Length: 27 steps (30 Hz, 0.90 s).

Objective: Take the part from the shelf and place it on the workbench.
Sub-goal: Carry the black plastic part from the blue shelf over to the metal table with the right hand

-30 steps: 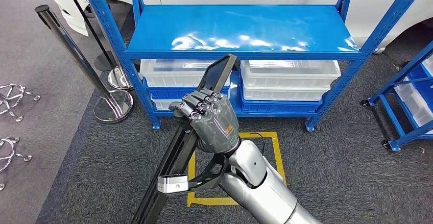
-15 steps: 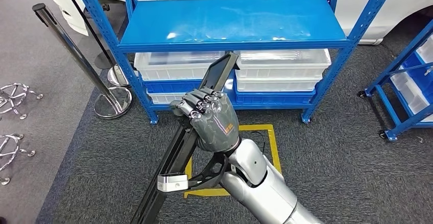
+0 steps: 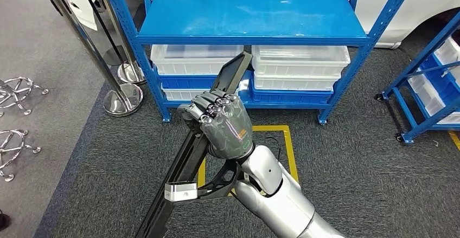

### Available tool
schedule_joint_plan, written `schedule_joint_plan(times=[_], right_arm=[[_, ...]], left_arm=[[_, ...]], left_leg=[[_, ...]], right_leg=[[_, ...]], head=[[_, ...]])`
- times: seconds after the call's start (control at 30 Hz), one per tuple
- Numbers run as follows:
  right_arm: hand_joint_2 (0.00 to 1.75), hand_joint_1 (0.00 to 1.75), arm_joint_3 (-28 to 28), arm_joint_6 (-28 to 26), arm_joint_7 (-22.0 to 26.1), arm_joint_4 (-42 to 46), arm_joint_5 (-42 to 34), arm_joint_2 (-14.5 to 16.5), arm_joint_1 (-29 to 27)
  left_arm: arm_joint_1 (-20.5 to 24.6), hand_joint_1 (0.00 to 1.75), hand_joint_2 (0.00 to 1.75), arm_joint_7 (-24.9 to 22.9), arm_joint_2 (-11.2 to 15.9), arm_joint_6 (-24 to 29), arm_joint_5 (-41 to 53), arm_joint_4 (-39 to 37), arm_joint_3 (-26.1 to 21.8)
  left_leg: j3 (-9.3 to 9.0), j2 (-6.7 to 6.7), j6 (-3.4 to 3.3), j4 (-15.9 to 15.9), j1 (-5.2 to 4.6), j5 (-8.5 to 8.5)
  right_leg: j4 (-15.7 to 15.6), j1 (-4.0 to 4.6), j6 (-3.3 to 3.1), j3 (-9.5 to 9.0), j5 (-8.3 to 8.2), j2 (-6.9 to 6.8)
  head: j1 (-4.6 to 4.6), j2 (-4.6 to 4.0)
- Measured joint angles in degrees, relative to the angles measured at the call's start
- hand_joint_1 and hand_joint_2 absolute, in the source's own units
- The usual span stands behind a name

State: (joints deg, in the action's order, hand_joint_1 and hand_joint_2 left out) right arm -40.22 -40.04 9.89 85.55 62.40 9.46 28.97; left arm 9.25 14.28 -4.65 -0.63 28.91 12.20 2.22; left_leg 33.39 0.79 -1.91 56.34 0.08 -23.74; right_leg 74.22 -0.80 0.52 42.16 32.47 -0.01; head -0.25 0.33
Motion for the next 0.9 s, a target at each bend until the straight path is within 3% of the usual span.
schedule_joint_plan(times=[0.03,0.07,0.1,0.17,0.23,0.3,0.33,0.4,0.47,0.5,0.57,0.63,0.7,0.73,0.8,0.83,0.9], right_arm=[[1.75,1.75,0.0,0.01,-0.04,0.0,0.05,-0.04,0.0],[1.75,1.75,0.0,0.01,-0.07,0.0,0.12,-0.07,0.01],[1.75,1.75,-0.01,0.02,-0.09,0.01,0.2,-0.09,0.04],[1.75,1.75,-0.03,0.03,-0.13,0.03,0.33,-0.07,0.08],[1.75,1.75,-0.05,0.04,-0.18,0.02,0.4,-0.05,0.08],[1.75,1.75,-0.06,0.06,-0.23,0.0,0.46,-0.06,0.08],[1.75,1.75,-0.07,0.07,-0.26,0.0,0.5,-0.05,0.1],[1.75,1.75,-0.07,0.07,-0.32,0.0,0.54,-0.04,0.14],[1.75,1.75,-0.07,0.07,-0.36,-0.01,0.57,-0.04,0.13],[1.75,1.75,-0.07,0.08,-0.37,-0.02,0.6,-0.04,0.13],[1.75,1.75,-0.07,0.09,-0.43,-0.02,0.69,-0.04,0.13],[1.75,1.75,-0.07,0.1,-0.52,0.01,0.91,-0.03,0.13],[1.75,1.75,-0.07,0.11,-0.61,0.09,1.23,0.02,0.18],[1.75,1.75,-0.08,0.11,-0.65,0.13,1.34,0.07,0.24],[1.75,1.75,-0.1,0.14,-0.76,0.14,1.47,0.14,0.34],[1.75,1.75,-0.11,0.15,-0.82,0.15,1.51,0.15,0.39],[1.75,1.75,-0.11,0.15,-0.93,0.16,1.54,0.13,0.43]], left_arm=[[-0.01,0.0,1.75,-0.03,-0.06,0.0,0.02,0.0,0.0],[-0.03,0.0,1.75,-0.05,-0.14,0.0,0.04,0.0,0.0],[-0.03,0.0,1.75,-0.05,-0.22,0.0,0.05,0.0,0.0],[-0.03,0.0,1.75,-0.04,-0.36,0.0,0.1,0.04,-0.01],[-0.05,0.0,1.75,-0.04,-0.45,0.0,0.2,0.09,-0.01],[-0.09,0.0,1.75,-0.04,-0.52,0.0,0.35,0.09,-0.01],[-0.11,0.0,1.75,-0.05,-0.55,0.0,0.41,0.09,-0.02],[-0.12,0.0,1.75,-0.05,-0.6,0.0,0.48,0.09,-0.02],[-0.13,0.0,1.75,-0.07,-0.66,0.0,0.51,0.09,-0.03],[-0.13,0.0,1.75,-0.1,-0.68,0.01,0.52,0.09,-0.03],[-0.1,0.0,1.75,-0.19,-0.68,0.02,0.55,0.09,-0.03],[0.02,0.0,1.75,-0.25,-0.68,0.02,0.64,0.2,-0.03],[0.21,0.0,1.75,-0.26,-0.68,0.03,0.8,0.42,-0.04],[0.27,0.0,1.75,-0.27,-0.69,0.04,0.85,0.51,-0.04],[0.26,0.0,1.75,-0.3,-0.78,0.03,0.93,0.55,-0.06],[0.27,0.0,1.75,-0.31,-0.86,0.02,0.97,0.55,-0.06],[0.32,0.0,1.75,-0.31,-1.01,0.01,1.01,0.55,-0.06]], left_leg=[[0.93,0.01,0.14,0.27,0.05,0.49],[1.87,0.01,0.33,0.66,0.13,0.92],[2.75,0.0,0.57,1.17,0.2,1.25],[4.21,-0.05,1.17,2.25,0.17,1.77],[4.88,-0.1,1.89,2.78,0.12,2.36],[5.21,-0.16,2.61,3.06,0.36,2.44],[5.63,-0.2,2.92,3.89,0.49,1.37],[7.16,-0.26,3.41,8.45,0.65,-3.36],[8.63,-0.26,3.68,14.94,0.71,-7.87],[8.62,-0.26,3.71,17.05,0.72,-8.5],[6.1,-0.28,3.48,16.33,0.69,-6.66],[0.45,-0.32,2.84,9.55,0.49,-5.13],[-3.82,-0.38,2.16,3.33,0.05,-5.65],[-4.52,-0.41,1.86,1.86,-0.21,-6.02],[-4.35,-0.35,1.13,0.99,-0.36,-5.01],[-4.2,-0.27,0.71,0.61,-0.3,-4.37],[-3.35,-0.06,-0.11,0.14,-0.07,-2.91]], right_leg=[[0.16,-0.09,0.15,-0.9,-0.94,-0.02],[-1.56,-0.21,0.28,-2.76,-2.42,-0.04],[-4.72,-0.35,0.36,-5.25,-3.38,-0.07],[-11.05,-0.22,0.16,-9.54,-3.23,-0.02],[-13.26,0.14,-0.58,-10.6,-2.47,0.15],[-13.33,0.14,-1.67,-10.08,-3.23,0.12],[-13.41,0.13,-2.18,-9.74,-3.75,0.03],[-13.52,0.11,-2.97,-8.71,-4.87,-0.14],[-13.5,0.29,-3.3,-7.25,-6.02,-0.17],[-13.48,0.41,-3.32,-6.39,-6.66,-0.18],[-13.46,0.57,-3.23,-4.66,-7.95,-0.14],[-13.45,0.64,-2.94,-3.27,-9.16,-0.07],[-13.61,0.55,-2.34,-2.71,-10.22,-0.14],[-13.78,0.46,-1.96,-2.7,-10.7,-0.2],[-14.12,0.27,-1.25,-2.79,-11.35,-0.23],[-13.79,0.23,-1.0,-2.58,-10.71,-0.18],[-10.11,0.18,-0.66,-1.29,-6.39,-0.06]], head=[[0.01,0.0],[0.0,0.0],[0.0,0.0],[-0.01,0.0],[-0.02,0.0],[-0.01,0.0],[-0.02,0.0],[-0.02,0.0],[-0.03,0.0],[-0.03,0.0],[-0.03,0.0],[-0.04,0.0],[-0.01,0.0],[-0.01,0.0],[-0.02,0.0],[-0.01,0.0],[0.02,0.0]])
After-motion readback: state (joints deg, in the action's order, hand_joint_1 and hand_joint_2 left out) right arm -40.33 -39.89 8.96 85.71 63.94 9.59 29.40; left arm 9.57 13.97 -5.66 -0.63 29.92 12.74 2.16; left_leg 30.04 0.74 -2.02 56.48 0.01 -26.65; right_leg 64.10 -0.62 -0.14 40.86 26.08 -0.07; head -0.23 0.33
